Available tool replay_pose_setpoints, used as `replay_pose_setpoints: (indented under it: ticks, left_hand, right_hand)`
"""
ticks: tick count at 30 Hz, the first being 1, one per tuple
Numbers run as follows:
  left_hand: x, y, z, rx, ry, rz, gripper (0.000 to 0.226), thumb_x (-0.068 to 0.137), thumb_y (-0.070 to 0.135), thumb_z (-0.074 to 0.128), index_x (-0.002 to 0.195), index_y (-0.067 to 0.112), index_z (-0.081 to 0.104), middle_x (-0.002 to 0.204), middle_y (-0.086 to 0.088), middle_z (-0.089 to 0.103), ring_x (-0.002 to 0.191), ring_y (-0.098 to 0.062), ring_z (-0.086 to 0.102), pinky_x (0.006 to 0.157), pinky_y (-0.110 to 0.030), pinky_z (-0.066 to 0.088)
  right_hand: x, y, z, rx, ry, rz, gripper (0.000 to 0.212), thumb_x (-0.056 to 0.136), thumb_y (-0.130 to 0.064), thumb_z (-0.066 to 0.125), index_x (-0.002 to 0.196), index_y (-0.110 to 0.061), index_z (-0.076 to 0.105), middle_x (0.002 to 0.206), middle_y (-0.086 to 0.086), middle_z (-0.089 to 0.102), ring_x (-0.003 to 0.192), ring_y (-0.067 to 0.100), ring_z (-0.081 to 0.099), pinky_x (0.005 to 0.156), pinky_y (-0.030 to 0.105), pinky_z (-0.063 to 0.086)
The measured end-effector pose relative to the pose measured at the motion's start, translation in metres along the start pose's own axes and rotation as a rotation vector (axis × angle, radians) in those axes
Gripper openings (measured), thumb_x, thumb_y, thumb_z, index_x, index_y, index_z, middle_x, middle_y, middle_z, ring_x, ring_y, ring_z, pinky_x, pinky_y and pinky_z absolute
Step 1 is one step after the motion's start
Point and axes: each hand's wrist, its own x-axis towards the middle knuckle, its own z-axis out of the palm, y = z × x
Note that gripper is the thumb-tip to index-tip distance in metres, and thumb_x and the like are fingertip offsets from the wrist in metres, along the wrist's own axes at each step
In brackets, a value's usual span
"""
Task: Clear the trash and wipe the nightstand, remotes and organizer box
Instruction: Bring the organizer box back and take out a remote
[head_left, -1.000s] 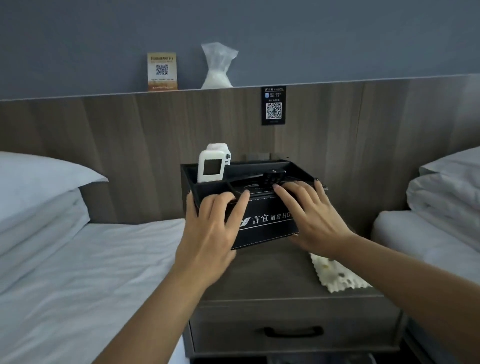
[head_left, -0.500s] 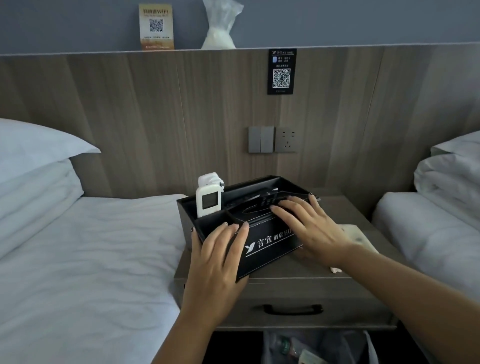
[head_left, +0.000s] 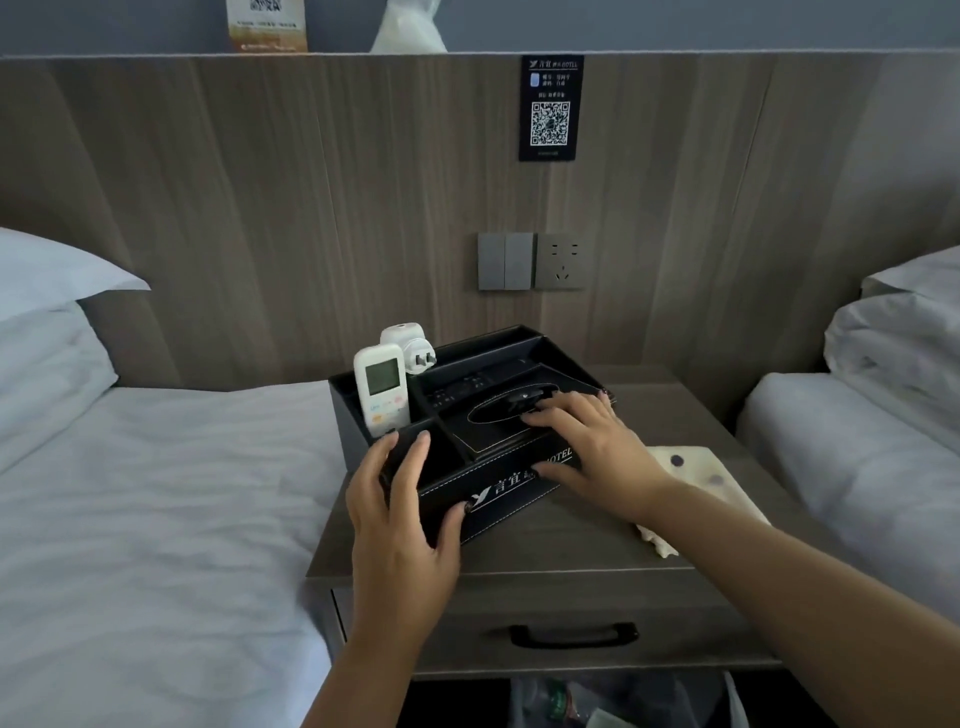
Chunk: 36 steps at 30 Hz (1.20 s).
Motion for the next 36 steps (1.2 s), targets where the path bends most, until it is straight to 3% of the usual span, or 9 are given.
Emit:
replay_pose_setpoints:
  ticks: [6,10,13,16,21,24,26,32,36]
  left_hand:
    - [0.020,-0.004,0.030,0.111,-0.023,-0.141,0.035,0.078,0.004,0.075,0.111,0.008,0.063,0.136,-0.009,0.046,0.143,-0.028,0.028,0.092,-0.044,0.054]
    - [0.039,-0.015,0.040,0.148,-0.091,-0.154,0.031,0.079,0.007,0.075,0.108,0.009,0.063,0.120,-0.007,0.056,0.143,-0.027,0.030,0.079,-0.040,0.058]
    - [0.041,-0.020,0.041,0.183,-0.093,-0.123,0.032,0.080,0.009,0.074,0.110,0.008,0.063,0.123,-0.007,0.057,0.144,-0.027,0.030,0.082,-0.034,0.054]
    - [0.037,-0.018,0.044,0.204,-0.071,-0.137,0.036,0.081,0.009,0.074,0.115,0.010,0.062,0.132,-0.006,0.053,0.146,-0.027,0.027,0.089,-0.025,0.039]
    - [0.032,-0.012,0.045,0.156,-0.054,-0.205,0.056,0.078,0.004,0.071,0.130,0.015,0.055,0.146,-0.003,0.044,0.149,-0.022,0.018,0.103,-0.028,0.030]
    - [0.036,-0.013,0.041,0.051,-0.022,-0.223,0.057,0.080,0.004,0.068,0.134,0.011,0.051,0.144,-0.006,0.046,0.147,-0.024,0.023,0.115,-0.047,0.033]
    - [0.039,-0.007,0.035,-0.045,0.033,-0.249,0.053,0.085,0.006,0.065,0.135,0.010,0.049,0.142,-0.008,0.046,0.142,-0.024,0.032,0.110,-0.052,0.037]
    - [0.044,0.002,0.026,-0.149,0.096,-0.195,0.052,0.085,0.002,0.064,0.133,0.006,0.047,0.137,-0.010,0.046,0.132,-0.023,0.040,0.106,-0.044,0.043]
    - [0.041,-0.001,0.030,-0.100,0.027,-0.210,0.059,0.080,0.004,0.068,0.135,0.005,0.045,0.139,-0.013,0.044,0.133,-0.028,0.040,0.105,-0.045,0.043]
  right_hand:
    - [0.036,0.002,0.014,0.073,-0.004,0.143,0.053,0.081,-0.028,0.076,0.130,-0.023,0.056,0.127,-0.001,0.049,0.119,0.014,0.033,0.103,0.053,0.038]
    - [0.063,0.003,0.014,0.276,-0.032,0.309,0.048,0.075,-0.035,0.079,0.116,-0.023,0.060,0.116,-0.005,0.053,0.116,0.017,0.047,0.105,0.043,0.039]
    - [0.083,-0.002,0.000,0.533,0.017,0.570,0.067,0.071,-0.047,0.080,0.124,-0.024,0.047,0.110,-0.006,0.060,0.103,0.012,0.057,0.087,0.029,0.048]
    - [0.095,-0.009,0.000,0.430,0.024,0.596,0.074,0.076,-0.050,0.075,0.138,-0.033,0.038,0.108,-0.006,0.061,0.103,0.013,0.056,0.094,0.038,0.046]
    - [0.108,-0.024,0.012,0.213,0.008,0.565,0.027,0.088,-0.043,0.064,0.111,-0.028,0.064,0.108,-0.004,0.067,0.110,0.020,0.057,0.112,0.058,0.024]
    - [0.108,-0.027,-0.008,0.446,0.261,0.542,0.020,0.088,-0.031,0.068,0.104,-0.020,0.068,0.095,-0.005,0.069,0.090,0.011,0.065,0.089,0.025,0.053]
    - [0.097,-0.028,-0.023,0.521,0.393,0.532,0.017,0.086,-0.026,0.072,0.101,-0.020,0.070,0.089,-0.011,0.069,0.082,-0.002,0.064,0.069,0.004,0.048]
    - [0.045,-0.022,-0.065,0.833,0.849,0.700,0.004,0.088,-0.022,0.070,0.090,-0.020,0.068,0.086,0.000,0.071,0.082,0.016,0.071,0.071,0.031,0.060]
    - [0.017,-0.003,-0.055,1.092,0.696,1.031,0.020,0.093,-0.030,0.061,0.096,-0.010,0.060,0.088,0.014,0.067,0.071,0.023,0.069,0.064,0.039,0.059]
